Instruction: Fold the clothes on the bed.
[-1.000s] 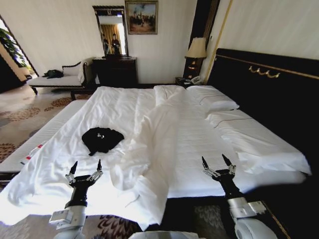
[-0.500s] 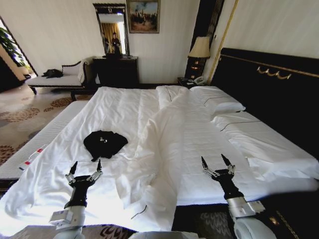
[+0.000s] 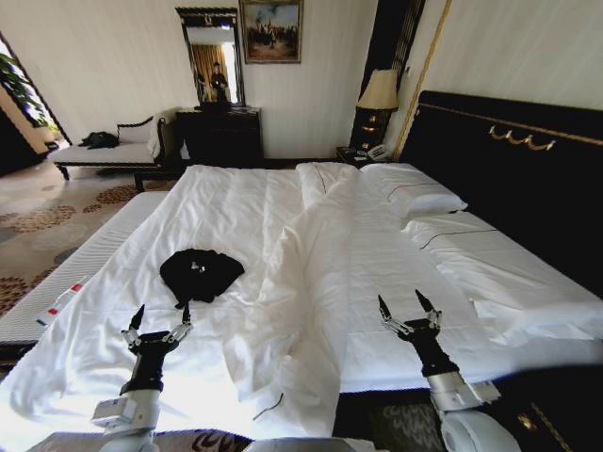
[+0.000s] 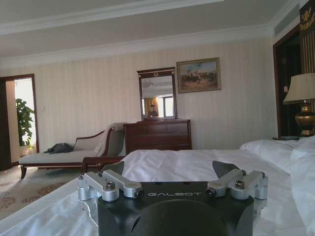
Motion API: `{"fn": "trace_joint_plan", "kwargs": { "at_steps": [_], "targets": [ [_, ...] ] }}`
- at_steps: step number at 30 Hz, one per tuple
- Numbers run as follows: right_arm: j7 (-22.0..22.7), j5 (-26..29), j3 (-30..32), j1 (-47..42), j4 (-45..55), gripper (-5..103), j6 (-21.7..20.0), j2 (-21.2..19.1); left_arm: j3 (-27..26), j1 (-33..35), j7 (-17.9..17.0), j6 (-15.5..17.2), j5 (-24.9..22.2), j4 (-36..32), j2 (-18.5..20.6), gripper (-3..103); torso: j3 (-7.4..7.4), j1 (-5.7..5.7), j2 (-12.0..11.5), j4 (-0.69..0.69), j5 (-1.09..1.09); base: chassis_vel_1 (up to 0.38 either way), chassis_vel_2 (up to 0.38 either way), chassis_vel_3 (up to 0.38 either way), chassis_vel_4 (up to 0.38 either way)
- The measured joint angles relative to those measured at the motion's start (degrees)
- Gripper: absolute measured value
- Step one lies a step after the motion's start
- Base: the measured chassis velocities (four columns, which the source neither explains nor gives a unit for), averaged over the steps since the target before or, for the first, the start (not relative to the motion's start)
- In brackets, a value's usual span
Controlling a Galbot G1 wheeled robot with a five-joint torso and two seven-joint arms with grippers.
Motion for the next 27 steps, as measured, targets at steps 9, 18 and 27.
{"fn": "trace_joint_plan", "kwargs": {
  "at_steps": [9,18,27],
  "targets": [
    [0.2,0.92,-0.81,0.35,-0.53,100,0.59,0.12,-0.92,-0.13,-0.29,0.14,-0.73,-0.15,0.0,100,0.0,0.0,0.0,0.0,0.04,0.0,0.0,0.0,0.0],
    [0.15,0.7,-0.8,0.36,-0.43,100,0.69,0.14,-1.44,-0.15,-0.51,0.34,-1.43,-0.5,-0.1,100,0.0,0.0,0.0,0.0,0.03,0.0,0.0,0.0,0.0],
    [0.23,0.98,-0.94,0.41,-0.47,100,0.86,0.11,-2.24,-0.38,-0.58,0.36,-2.16,-0.5,-0.1,100,0.0,-0.01,0.0,0.0,0.03,0.0,0.0,0.0,0.0]
  ]
}}
